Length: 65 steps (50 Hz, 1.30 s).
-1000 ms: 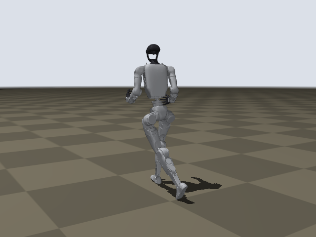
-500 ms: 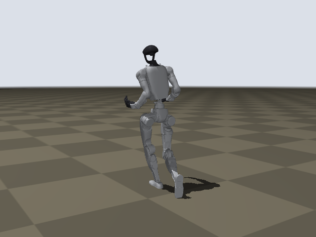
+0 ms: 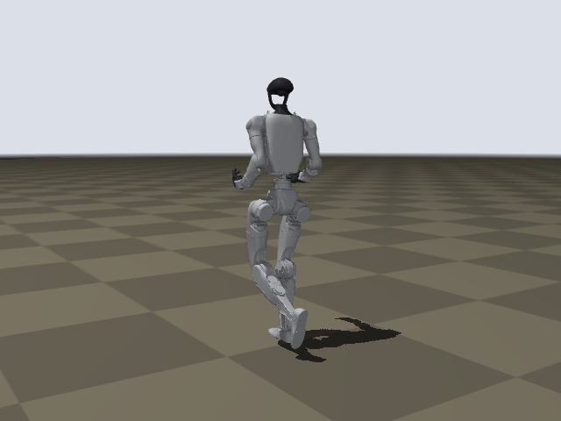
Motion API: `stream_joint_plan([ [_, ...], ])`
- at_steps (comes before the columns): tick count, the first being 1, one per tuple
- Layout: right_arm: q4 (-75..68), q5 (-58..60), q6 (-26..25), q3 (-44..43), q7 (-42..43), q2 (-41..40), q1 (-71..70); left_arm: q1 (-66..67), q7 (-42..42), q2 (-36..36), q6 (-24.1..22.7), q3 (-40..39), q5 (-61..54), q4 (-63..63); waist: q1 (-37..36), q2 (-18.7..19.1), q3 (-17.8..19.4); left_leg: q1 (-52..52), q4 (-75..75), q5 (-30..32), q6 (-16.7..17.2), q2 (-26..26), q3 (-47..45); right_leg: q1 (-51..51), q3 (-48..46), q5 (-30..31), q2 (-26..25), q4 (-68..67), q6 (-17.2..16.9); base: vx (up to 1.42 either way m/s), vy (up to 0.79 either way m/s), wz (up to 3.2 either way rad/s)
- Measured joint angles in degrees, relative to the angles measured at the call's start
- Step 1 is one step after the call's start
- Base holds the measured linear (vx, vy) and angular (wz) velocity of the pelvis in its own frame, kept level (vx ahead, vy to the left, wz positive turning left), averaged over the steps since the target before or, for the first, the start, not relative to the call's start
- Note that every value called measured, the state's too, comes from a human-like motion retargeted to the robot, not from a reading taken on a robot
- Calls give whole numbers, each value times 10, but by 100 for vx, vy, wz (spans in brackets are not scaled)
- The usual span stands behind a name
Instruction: Walk run
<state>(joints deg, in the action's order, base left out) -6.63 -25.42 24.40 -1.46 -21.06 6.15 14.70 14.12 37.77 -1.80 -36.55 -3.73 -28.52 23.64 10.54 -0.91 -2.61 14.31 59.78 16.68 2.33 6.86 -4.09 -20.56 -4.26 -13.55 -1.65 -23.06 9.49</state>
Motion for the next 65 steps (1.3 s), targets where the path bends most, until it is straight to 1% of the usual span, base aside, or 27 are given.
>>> stream_joint_plan([
  [3,-29,-49,-12,23,3,2,-21,61,33,-40,32,-17,-53,9,-28,-10,3,79,-85,-84,-76,-40,-80,86,0,51,-17,69,5,145,-20,-56],
  [7,-25,-53,8,37,17,20,-11,112,44,-38,27,-54,-65,-10,-104,-23,18,129,-358,-142,-107,-13,-126,192,-27,278,-26,144,-25,165,-24,-96],
  [10,-5,-3,23,14,-8,15,24,105,13,-24,19,-55,-63,-23,-129,-23,43,92,-541,-178,-66,27,-71,264,-56,428,-34,140,-58,147,-24,-3],
  [12,7,19,28,-2,-11,7,46,81,3,-17,29,-39,-78,-40,-100,-32,69,50,-550,-159,-87,64,-39,258,-62,435,-28,-23,-91,164,-29,132],
  [13,12,23,29,-5,-9,6,55,67,1,-11,35,-31,-87,-51,-91,-46,77,43,-522,-138,-141,82,-53,247,-58,435,-14,-116,-113,178,-51,118],
  [15,26,30,29,-1,-16,-9,78,36,-4,15,44,-19,-100,-83,-57,-76,64,52,-401,-244,-173,104,-46,212,-120,435,9,-249,-109,185,-67,97],
  [17,19,33,25,7,-26,-24,117,-1,-15,34,29,6,-103,-97,-45,-24,45,59,-344,-275,-138,73,96,179,-150,422,-44,-240,-77,180,-25,11],
  [19,10,23,13,25,-24,-27,132,-79,-11,33,34,-19,-115,-89,-54,-1,32,46,-295,-340,-147,-7,-15,89,-106,335,-44,-301,-81,158,-43,-104],
  [22,3,22,13,14,-17,-35,178,-142,-21,28,32,37,-146,-98,-49,17,11,-31,-344,-340,-131,-16,0,-12,-132,204,-9,-299,-53,158,-42,2],
  [24,2,42,17,-2,-8,-40,196,-163,-39,35,21,62,-165,-113,-20,33,5,-79,-397,-267,-104,-16,9,-63,-147,168,18,-221,-54,135,-31,63],
  [27,1,70,29,-15,10,-32,207,-161,-55,52,11,82,-168,-133,45,61,-2,-156,-465,-83,-36,-19,39,-103,-160,146,32,-42,-65,179,-42,85],
  [31,5,87,26,-8,17,-17,175,-129,-61,79,19,69,-128,-152,95,66,15,-250,-469,115,63,-16,49,-93,-66,106,4,150,-132,165,-48,-10],
  [32,11,89,24,-3,15,-13,159,-121,-63,84,21,61,-113,-152,100,66,22,-262,-431,133,96,-25,32,-84,-74,113,6,163,-126,143,-28,-85],
  [35,39,83,18,17,20,-5,112,-106,-61,87,20,35,-80,-141,95,80,38,-223,-212,133,127,-65,-22,-70,-155,112,-19,66,23,166,-36,-97],
  [37,44,63,16,37,28,-1,97,-59,-34,64,23,20,-54,-101,87,91,28,-180,-102,131,105,-57,14,-62,-4,28,-93,-15,16,227,-73,-28],
  [39,31,39,5,-3,10,-14,53,-24,-1,26,45,36,-57,-62,58,55,0,-101,-38,96,83,5,59,-34,-64,5,-12,-26,18,164,-38,-2],
  [42,31,55,16,-4,25,-10,29,43,51,-20,74,31,-116,-50,-11,8,-11,6,-14,-39,-18,-6,-26,38,-9,-8,-16,-2,23,168,-26,-115],
  [44,33,54,32,-3,48,-2,26,82,59,-27,70,7,-120,-50,-30,-2,-1,66,-67,-105,-76,-37,-74,95,-35,61,-15,47,16,137,-17,-9],
  [48,25,34,33,0,32,1,39,134,36,-16,33,-44,-103,-50,-104,-25,11,115,-334,-161,-104,-30,-162,205,-69,314,-23,132,-33,161,-28,-71],
  [50,19,30,30,-6,3,-5,54,137,22,-9,28,-56,-103,-53,-129,-25,24,100,-487,-178,-90,7,-111,265,-93,423,-36,151,-58,192,-28,-19],
  [52,20,31,29,-7,-8,-9,65,125,9,-4,29,-57,-104,-68,-106,-37,49,63,-552,-178,-61,44,-51,281,-100,435,-21,32,-96,178,-33,97],
  [53,20,34,30,-5,-9,-10,67,113,-1,1,28,-57,-101,-78,-89,-46,60,51,-548,-143,-90,59,-38,278,-98,435,-13,-46,-114,164,-44,118],
  [55,19,43,27,4,-9,-13,63,77,-27,11,21,-59,-83,-96,-66,-85,64,56,-450,-188,-173,93,-77,242,-84,435,11,-211,-129,181,-53,86],
  [57,22,57,21,8,-15,-38,89,44,-50,26,0,-40,-55,-92,-45,-55,48,65,-347,-251,-159,65,17,237,-167,426,-8,-226,-83,215,-34,55],
  [60,6,38,12,22,6,-69,87,-92,-46,35,10,-59,-91,-31,-65,-18,37,45,-284,-330,-141,-5,-12,127,-166,303,13,-319,-21,135,-38,-71],
  [63,10,11,18,8,8,-79,129,-146,-50,8,23,21,-184,-37,-39,-3,19,-39,-341,-318,-120,-23,-1,36,-188,191,30,-286,-18,141,-40,50],
  [65,22,23,18,-15,-4,-71,151,-164,-52,6,23,48,-226,-64,-11,17,12,-96,-408,-239,-94,-29,6,-18,-182,159,40,-202,-51,151,-40,64],
])
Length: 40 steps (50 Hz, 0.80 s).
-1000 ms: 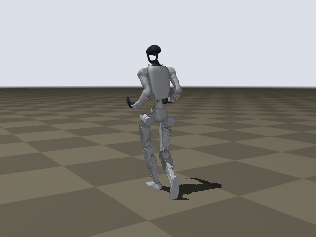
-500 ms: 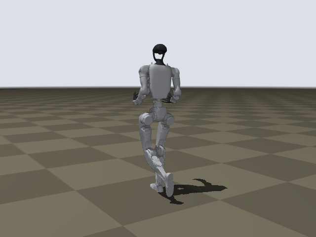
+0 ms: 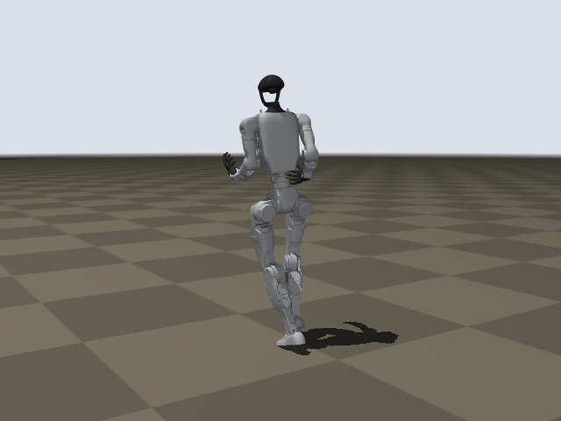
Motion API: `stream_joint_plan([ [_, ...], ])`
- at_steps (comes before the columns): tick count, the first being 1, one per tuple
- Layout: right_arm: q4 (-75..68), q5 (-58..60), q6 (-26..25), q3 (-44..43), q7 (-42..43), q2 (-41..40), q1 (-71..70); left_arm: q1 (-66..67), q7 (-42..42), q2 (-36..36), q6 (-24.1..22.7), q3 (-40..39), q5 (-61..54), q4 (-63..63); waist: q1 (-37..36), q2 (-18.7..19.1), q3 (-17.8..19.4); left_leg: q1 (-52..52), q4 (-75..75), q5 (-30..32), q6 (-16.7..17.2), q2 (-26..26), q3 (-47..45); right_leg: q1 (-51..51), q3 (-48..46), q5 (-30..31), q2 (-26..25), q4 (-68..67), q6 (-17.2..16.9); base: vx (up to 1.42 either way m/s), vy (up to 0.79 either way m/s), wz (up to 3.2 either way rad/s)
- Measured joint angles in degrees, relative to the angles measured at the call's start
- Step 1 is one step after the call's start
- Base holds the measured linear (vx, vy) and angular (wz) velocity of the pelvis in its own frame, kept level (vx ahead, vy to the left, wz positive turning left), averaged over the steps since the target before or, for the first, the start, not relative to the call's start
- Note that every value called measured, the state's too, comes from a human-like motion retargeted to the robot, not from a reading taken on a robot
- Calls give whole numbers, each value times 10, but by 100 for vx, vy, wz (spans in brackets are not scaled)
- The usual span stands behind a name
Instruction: Walk run
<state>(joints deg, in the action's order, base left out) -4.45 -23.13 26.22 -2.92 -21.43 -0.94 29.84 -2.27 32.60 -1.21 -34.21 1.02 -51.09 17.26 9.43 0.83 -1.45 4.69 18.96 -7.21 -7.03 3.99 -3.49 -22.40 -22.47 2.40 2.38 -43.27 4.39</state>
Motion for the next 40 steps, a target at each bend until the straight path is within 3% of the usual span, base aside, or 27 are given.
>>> stream_joint_plan([
  [3,11,33,5,-32,-2,36,18,12,-3,27,-18,15,21,-45,59,31,-10,-74,-68,193,57,-5,24,-48,18,-21,7,184,-31,168,-40,79],
  [5,17,54,7,-45,2,57,15,34,-24,56,-29,12,74,-79,94,37,-6,-124,-91,310,93,0,43,-58,79,-48,5,299,-68,162,-52,42],
  [7,26,66,3,-42,5,69,-6,63,-58,79,-29,-8,137,-109,112,38,7,-157,-57,372,146,-10,51,-53,105,-73,9,354,-88,158,-62,-45],
  [8,33,69,1,-34,8,73,-21,78,-75,82,-28,-17,165,-122,113,40,18,-158,4,372,173,-27,36,-47,93,-67,5,353,-66,139,-49,-67],
  [10,51,67,-5,-25,18,81,-53,106,-84,78,-23,-29,193,-138,130,32,41,-148,150,372,177,-50,19,-31,88,51,-8,319,-3,150,-49,-57],
  [11,60,60,-8,-11,22,84,-62,128,-67,66,-19,-43,198,-132,107,39,31,-121,220,372,179,-51,12,-37,87,-11,-42,274,55,207,-76,-145],
  [12,66,51,-8,3,28,87,-71,152,-44,52,-16,-56,202,-117,85,40,19,-97,273,372,175,-37,11,-38,102,-63,-63,232,88,212,-80,-184],
  [13,65,38,-4,14,38,89,-77,181,-8,33,-17,-65,204,-88,67,26,3,-81,294,372,160,7,19,-31,151,-97,-57,193,74,159,-51,-83],
  [15,43,-13,-25,-37,10,69,-121,204,24,22,-36,-46,200,-17,34,7,-14,8,382,301,172,50,65,-13,129,-122,-20,174,61,132,-32,17],
  [18,32,-15,-23,6,24,69,-153,266,38,28,-42,-45,153,21,8,-20,-30,95,367,191,88,-7,-47,60,147,-127,-24,211,60,160,-34,-28],
  [20,36,-7,-8,15,45,72,-159,299,56,29,-31,-64,139,28,-4,-29,-24,147,314,138,32,-25,-96,118,127,-67,-31,264,54,129,-21,8],
  [22,41,-7,3,23,53,76,-159,318,61,35,-25,-86,130,27,-39,-39,-17,178,198,118,16,-15,-131,174,104,34,-35,312,37,156,-30,-49],
  [25,49,-5,11,25,35,75,-143,329,63,50,-20,-106,125,24,-84,-34,-4,169,-35,111,5,34,-111,259,74,175,-68,355,11,139,-30,-58],
  [28,56,-6,3,18,4,75,-133,320,56,64,-17,-103,137,5,-111,-32,15,141,-148,69,48,45,-74,321,38,267,-70,315,-35,153,-28,-25],
  [29,59,-6,-1,15,-6,75,-132,314,51,67,-18,-98,146,-5,-109,-36,25,131,-143,90,19,47,-85,318,49,276,-65,245,-50,129,-31,35],
  [30,61,-5,-6,14,-16,75,-132,308,45,70,-20,-94,155,-15,-107,-45,36,124,-127,132,-31,53,-103,308,67,276,-55,155,-66,162,-79,45],
  [32,64,3,-12,15,-31,68,-128,277,25,83,-28,-81,174,-22,-72,-69,16,137,-23,55,-80,71,-75,274,24,276,-53,42,-37,196,-72,76],
  [33,64,14,-6,11,-40,60,-100,272,14,85,-40,-57,182,-19,-72,-46,-1,146,20,38,-80,70,3,270,-3,276,-69,23,-27,159,21,47],
  [35,41,28,-5,27,-49,58,-93,187,-4,63,-57,-84,156,8,-38,-29,-11,183,114,-15,-77,32,-38,184,7,189,-34,-90,-3,122,19,-31],
  [37,15,22,-6,35,-21,47,-72,119,-15,32,-43,-75,100,11,-54,-23,-26,132,95,-38,-65,6,-67,114,40,112,-27,-119,1,121,-35,-24],
  [40,5,47,6,14,-17,52,-19,50,-56,5,-63,-21,39,-31,-42,-14,-24,59,27,-10,-41,11,-32,42,61,39,-22,-41,5,106,-32,60],
])
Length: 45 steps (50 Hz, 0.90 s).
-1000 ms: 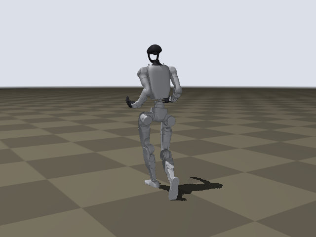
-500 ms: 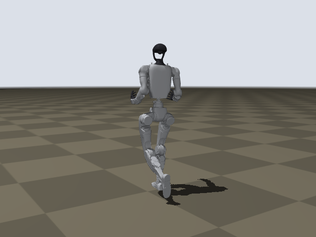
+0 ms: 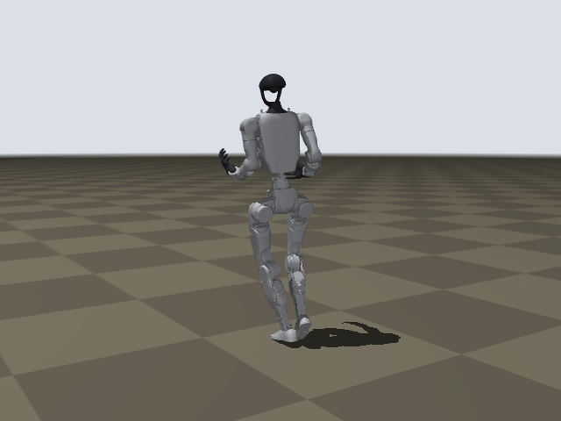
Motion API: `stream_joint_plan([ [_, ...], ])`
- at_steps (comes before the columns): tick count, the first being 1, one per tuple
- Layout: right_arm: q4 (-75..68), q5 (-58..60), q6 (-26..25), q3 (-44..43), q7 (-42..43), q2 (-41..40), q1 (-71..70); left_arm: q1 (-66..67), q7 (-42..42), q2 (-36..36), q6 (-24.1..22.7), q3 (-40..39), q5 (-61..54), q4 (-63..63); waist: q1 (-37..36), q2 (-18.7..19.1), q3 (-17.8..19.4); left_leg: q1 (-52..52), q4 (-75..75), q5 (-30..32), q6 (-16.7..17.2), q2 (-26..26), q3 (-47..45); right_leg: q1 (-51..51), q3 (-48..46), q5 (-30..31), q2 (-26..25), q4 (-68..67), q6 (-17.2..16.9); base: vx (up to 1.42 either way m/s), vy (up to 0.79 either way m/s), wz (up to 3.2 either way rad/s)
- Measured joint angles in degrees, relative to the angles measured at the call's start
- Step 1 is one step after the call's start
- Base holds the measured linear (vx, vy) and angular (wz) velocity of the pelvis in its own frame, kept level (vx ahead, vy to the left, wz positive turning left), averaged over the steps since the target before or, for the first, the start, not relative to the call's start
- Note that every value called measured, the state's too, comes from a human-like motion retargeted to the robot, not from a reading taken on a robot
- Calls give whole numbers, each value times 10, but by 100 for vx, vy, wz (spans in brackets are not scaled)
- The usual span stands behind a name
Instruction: Walk run
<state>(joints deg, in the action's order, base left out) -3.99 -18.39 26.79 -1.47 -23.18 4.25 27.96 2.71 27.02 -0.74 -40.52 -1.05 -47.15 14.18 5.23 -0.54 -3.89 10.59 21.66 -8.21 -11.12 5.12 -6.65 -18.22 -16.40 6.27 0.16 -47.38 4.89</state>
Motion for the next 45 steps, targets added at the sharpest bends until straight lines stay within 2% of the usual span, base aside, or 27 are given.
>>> stream_joint_plan([
  [4,-8,16,1,-29,1,3,46,-45,-22,40,-11,27,24,-48,73,24,6,-101,-87,119,53,-4,30,-41,17,-20,21,239,-33,118,-29,124],
  [6,-11,18,3,-35,2,6,60,-49,-26,72,-6,37,43,-70,107,22,11,-149,-108,177,74,-1,49,-46,66,-45,22,349,-49,133,-44,103],
  [8,-10,19,2,-33,4,3,62,-49,-28,115,3,46,55,-88,125,24,20,-192,-115,224,92,-15,61,-50,106,-73,32,409,-49,109,-48,55],
  [10,-2,17,1,-24,11,2,57,-52,-32,159,7,62,59,-94,146,9,25,-220,-89,258,99,-10,69,-45,105,-44,59,411,-69,97,-50,83],
  [11,5,12,0,-18,15,2,51,-55,-27,180,11,71,55,-90,167,-3,28,-219,-45,275,106,-5,87,-35,91,17,71,390,-74,113,-62,136],
  [12,11,7,-2,-9,18,3,45,-56,-18,199,18,77,49,-84,181,-10,27,-212,4,295,115,-3,94,-32,75,41,78,363,-62,121,-72,103],
  [13,14,0,-5,3,17,5,39,-49,1,217,28,77,39,-75,178,-7,17,-192,61,321,130,-10,82,-45,53,-8,73,321,-18,111,-75,24],
  [14,11,-11,-10,12,14,3,31,-36,33,225,42,72,34,-61,169,-7,10,-165,131,344,134,-21,61,-45,57,-50,65,285,-3,103,-77,-31],
  [15,4,-24,-15,20,11,-1,21,-19,70,228,58,64,31,-45,155,-8,5,-136,208,366,132,-36,36,-39,74,-89,56,250,-4,106,-78,-10],
  [16,-10,-39,-29,-1,-1,-18,-4,-10,109,217,74,61,43,-20,134,-11,4,-102,266,376,122,-56,25,-30,64,-91,56,254,-6,102,-72,4],
  [17,-24,-48,-40,-14,-9,-32,-29,2,142,202,86,54,56,5,117,-15,4,-74,308,371,112,-72,11,-19,59,-94,53,258,-7,83,-53,2],
  [18,-39,-45,-44,-13,-8,-38,-52,20,162,181,93,39,72,31,112,-20,3,-55,320,337,101,-82,-9,-6,60,-101,46,261,-5,67,-36,-22],
  [21,-60,-28,-32,11,26,-40,-97,102,163,116,91,11,89,76,103,-30,7,-8,294,259,70,-62,-45,49,75,-69,41,318,-14,80,-24,-52],
  [25,-51,-15,-18,26,44,-41,-124,200,128,33,79,-36,81,88,51,-48,15,51,158,169,75,-24,-91,112,58,-4,31,394,-25,73,-20,-87],
  [27,-37,-21,-12,32,35,-34,-127,232,114,10,79,-56,80,87,27,-42,23,67,51,160,72,0,-78,141,38,6,9,417,-31,73,-20,-39],
  [30,-16,-32,-10,36,17,-15,-133,254,95,-6,76,-72,77,82,2,-25,39,76,-94,132,47,32,-72,183,17,-11,-29,434,-25,76,-10,9],
  [33,-11,-42,-13,45,3,6,-138,256,86,-1,71,-73,82,73,-2,-17,43,74,-176,111,63,51,-149,226,2,-46,-61,434,-14,87,-16,50],
  [35,-20,-46,-20,48,-9,13,-140,247,82,2,71,-68,93,71,-9,-19,39,64,-189,121,32,57,-206,248,-12,-48,-70,421,-18,85,-31,42],
  [36,-26,-45,-22,47,-13,11,-140,235,82,2,75,-66,98,72,-15,-31,36,56,-177,149,-10,57,-203,255,-7,-30,-71,410,-23,97,-56,3],
  [37,-33,-42,-23,47,-16,8,-141,223,82,1,79,-66,102,73,-23,-43,33,48,-166,156,-39,53,-202,261,-3,-4,-70,396,-31,104,-80,-48],
  [38,-39,-38,-22,49,-16,3,-140,212,84,0,85,-67,103,73,-37,-57,29,40,-159,124,-39,40,-206,266,-3,36,-66,375,-42,99,-79,-59],
  [40,-51,-24,-17,45,-17,-14,-134,192,87,0,93,-61,101,76,-52,-72,12,46,-126,64,-39,41,-138,256,-62,148,-53,319,-86,95,-51,-24],
  [42,-59,-6,-19,51,-25,-31,-126,169,84,-2,95,-61,91,83,-52,-65,3,65,-78,37,-39,22,-88,212,-60,237,-43,207,-131,93,2,19],
  [43,-62,4,-19,59,-25,-37,-122,154,84,-3,97,-59,87,89,-48,-63,3,55,-58,21,-39,14,-108,180,-34,237,-36,120,-150,86,4,67],
  [45,-63,15,-18,69,-22,-43,-117,123,89,3,102,-45,83,99,-33,-31,5,18,-61,8,-39,-13,-117,125,49,237,-98,47,-161,80,5,132],
])
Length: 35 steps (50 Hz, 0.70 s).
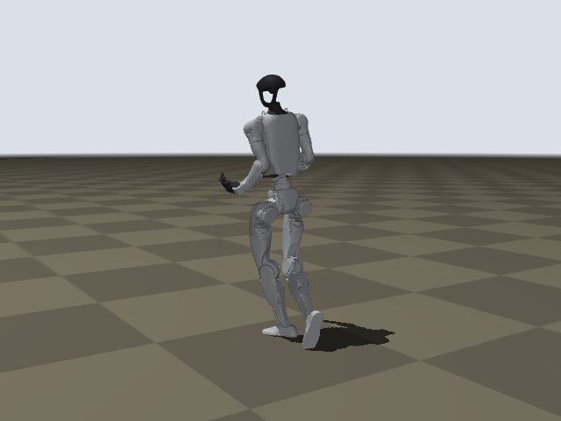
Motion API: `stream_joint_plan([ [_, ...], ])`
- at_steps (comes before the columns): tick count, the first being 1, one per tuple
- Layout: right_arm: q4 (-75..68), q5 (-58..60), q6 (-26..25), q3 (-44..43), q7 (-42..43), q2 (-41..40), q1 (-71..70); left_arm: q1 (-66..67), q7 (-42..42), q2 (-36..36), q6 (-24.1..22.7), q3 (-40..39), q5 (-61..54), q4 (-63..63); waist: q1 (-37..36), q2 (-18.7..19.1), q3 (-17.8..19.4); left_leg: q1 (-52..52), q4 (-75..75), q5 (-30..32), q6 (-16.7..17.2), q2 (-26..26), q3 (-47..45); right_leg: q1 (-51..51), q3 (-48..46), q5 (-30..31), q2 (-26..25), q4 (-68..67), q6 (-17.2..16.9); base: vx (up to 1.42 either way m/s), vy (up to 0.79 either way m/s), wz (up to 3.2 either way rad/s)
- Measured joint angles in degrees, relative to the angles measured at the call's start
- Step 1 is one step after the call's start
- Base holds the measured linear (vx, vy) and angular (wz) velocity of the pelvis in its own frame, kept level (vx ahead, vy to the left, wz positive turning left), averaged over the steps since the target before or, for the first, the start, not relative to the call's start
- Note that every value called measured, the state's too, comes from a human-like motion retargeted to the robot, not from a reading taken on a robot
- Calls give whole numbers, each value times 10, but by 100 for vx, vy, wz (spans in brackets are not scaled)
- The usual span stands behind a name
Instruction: Walk run
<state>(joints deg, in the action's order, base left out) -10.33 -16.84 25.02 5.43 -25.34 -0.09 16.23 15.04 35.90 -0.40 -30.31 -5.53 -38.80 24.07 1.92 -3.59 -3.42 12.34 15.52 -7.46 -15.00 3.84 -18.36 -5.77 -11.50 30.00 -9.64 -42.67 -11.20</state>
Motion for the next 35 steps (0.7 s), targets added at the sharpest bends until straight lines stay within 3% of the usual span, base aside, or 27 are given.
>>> stream_joint_plan([
  [2,2,6,0,0,-5,4,6,-31,3,5,1,20,-1,7,13,46,-2,-23,-22,1,0,-23,45,-34,-5,-61,-14,-1,30,69,20,127],
  [6,9,13,-7,-2,-27,21,21,-81,-4,17,-14,64,6,9,29,73,-1,-51,-45,6,0,-13,93,-89,-22,-170,63,22,105,66,7,131],
  [10,17,16,-9,-10,-41,30,34,-123,9,53,-21,115,34,-3,84,79,-1,-75,-50,-3,0,16,196,-127,-9,-237,108,159,121,57,-11,249],
  [15,13,15,-18,6,-48,33,29,-139,38,85,-29,129,75,-4,113,33,14,-126,-30,-29,0,82,281,-150,149,-269,128,347,73,62,-24,168],
  [17,9,16,-22,17,-50,35,19,-121,36,86,-35,121,86,-4,96,13,24,-155,-25,-31,0,103,280,-139,274,-261,109,378,1,79,-17,28],
  [18,7,17,-23,23,-51,38,13,-105,34,81,-38,114,87,-4,91,4,31,-172,-17,-28,0,115,283,-140,245,-234,129,383,-28,75,0,57],
  [20,2,20,-26,31,-58,45,-4,-73,30,69,-38,97,81,-2,94,-1,33,-188,7,-2,13,128,293,-129,196,-174,144,368,3,81,6,99],
  [22,-5,26,-29,34,-70,48,-22,-43,34,47,-29,75,67,9,105,7,23,-171,73,64,48,130,285,-115,111,-241,161,351,35,84,-1,137],
  [23,-7,29,-29,33,-75,48,-29,-35,40,36,-21,62,61,17,108,12,20,-149,119,117,67,135,273,-107,146,-263,154,339,41,69,2,176],
  [25,-11,33,-29,24,-79,47,-32,-23,58,14,-4,43,53,38,114,25,12,-87,230,190,152,120,259,-87,174,-294,144,330,51,81,4,211],
  [27,-12,32,-30,28,-73,49,-34,-13,54,-8,-3,37,48,37,103,14,4,-52,285,217,217,73,169,-69,104,-302,172,341,65,73,8,172],
  [28,-13,33,-30,28,-70,52,-38,-9,48,-14,-7,35,42,30,100,8,3,-35,309,212,211,54,128,-59,71,-306,185,347,70,58,12,167],
  [30,-14,42,-29,26,-63,59,-45,-4,36,-18,-16,31,39,19,94,-1,4,2,353,164,163,9,53,-36,39,-316,197,356,77,53,14,171],
  [35,3,50,-10,23,-52,87,-42,-12,17,-9,-25,34,63,3,40,-6,9,106,325,82,106,-21,-2,10,-48,-344,200,381,78,46,12,133],
])
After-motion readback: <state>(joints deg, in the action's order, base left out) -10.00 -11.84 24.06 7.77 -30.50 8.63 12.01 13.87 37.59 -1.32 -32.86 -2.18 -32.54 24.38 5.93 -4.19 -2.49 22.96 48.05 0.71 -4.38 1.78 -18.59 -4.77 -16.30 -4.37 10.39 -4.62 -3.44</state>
